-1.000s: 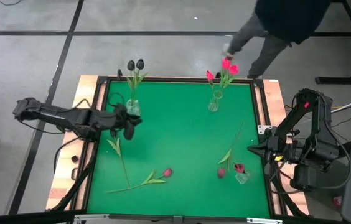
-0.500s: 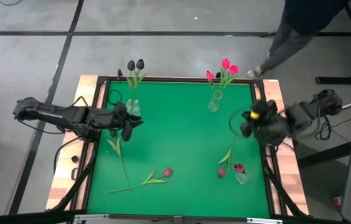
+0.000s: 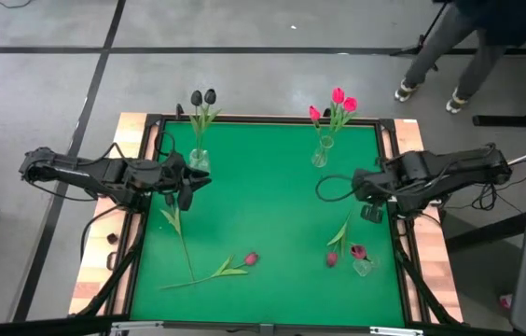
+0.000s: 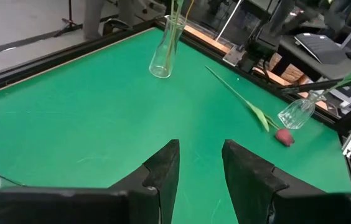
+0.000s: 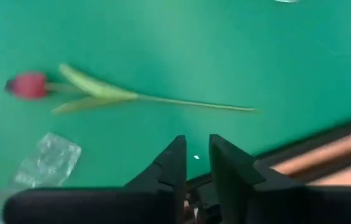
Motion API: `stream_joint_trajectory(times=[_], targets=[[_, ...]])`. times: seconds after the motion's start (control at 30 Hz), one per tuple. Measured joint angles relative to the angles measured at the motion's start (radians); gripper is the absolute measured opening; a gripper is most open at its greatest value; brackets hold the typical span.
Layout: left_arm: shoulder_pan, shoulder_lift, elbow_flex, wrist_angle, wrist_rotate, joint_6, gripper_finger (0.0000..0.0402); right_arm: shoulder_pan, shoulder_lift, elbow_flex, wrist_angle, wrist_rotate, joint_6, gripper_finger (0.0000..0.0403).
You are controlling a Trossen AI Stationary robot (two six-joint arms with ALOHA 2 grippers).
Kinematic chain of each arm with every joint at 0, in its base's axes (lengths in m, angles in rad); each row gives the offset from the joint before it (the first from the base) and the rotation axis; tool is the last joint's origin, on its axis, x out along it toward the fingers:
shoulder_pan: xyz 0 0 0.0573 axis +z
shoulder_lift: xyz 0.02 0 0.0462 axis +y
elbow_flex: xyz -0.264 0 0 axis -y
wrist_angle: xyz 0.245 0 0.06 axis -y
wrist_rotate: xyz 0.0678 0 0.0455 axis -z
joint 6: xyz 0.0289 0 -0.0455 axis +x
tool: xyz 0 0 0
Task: Sort flowers into vase by color
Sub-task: Put the right red flower into the bottom transparent vase
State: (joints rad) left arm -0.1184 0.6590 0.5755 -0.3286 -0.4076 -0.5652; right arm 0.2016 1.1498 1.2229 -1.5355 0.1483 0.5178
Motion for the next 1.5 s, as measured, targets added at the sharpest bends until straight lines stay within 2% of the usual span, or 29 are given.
stream_joint_trajectory(times=[0.1, 0.27, 0.4, 0.5, 0.7, 1.03, 1.37, 1.5], targets=[[0.000, 0.000, 0.000, 0.000, 0.000, 0.000, 0.0119, 0.000, 0.015, -0.059, 0.092, -0.044, -0.098, 0.0101], [0.000, 0.000, 0.000, 0.000, -0.009, 0.017, 0.0119, -0.007, 0.011, -0.195, 0.290, -0.086, -0.147, 0.0163], [0.000, 0.000, 0.000, 0.000, -0.009, 0.026, 0.0119, 0.017, 0.008, -0.294, 0.415, -0.115, -0.291, 0.0190], [0.000, 0.000, 0.000, 0.000, -0.009, 0.026, 0.0119, 0.029, 0.029, -0.346, 0.487, -0.168, -0.391, 0.0193], [0.000, 0.000, 0.000, 0.000, -0.012, 0.026, 0.0119, 0.048, 0.097, -0.424, 0.608, -0.239, -0.420, 0.0193], [0.000, 0.000, 0.000, -0.002, -0.026, 0.027, 0.0119, 0.119, 0.180, -0.476, 0.638, -0.115, -0.446, 0.0193], [0.000, 0.000, 0.000, -0.025, -0.026, 0.027, 0.0119, 0.122, 0.241, -0.510, 0.713, -0.104, -0.442, 0.0193], [0.000, 0.000, 0.000, -0.031, -0.026, 0.027, 0.0119, 0.122, 0.279, -0.511, 0.728, -0.069, -0.412, 0.0193]])
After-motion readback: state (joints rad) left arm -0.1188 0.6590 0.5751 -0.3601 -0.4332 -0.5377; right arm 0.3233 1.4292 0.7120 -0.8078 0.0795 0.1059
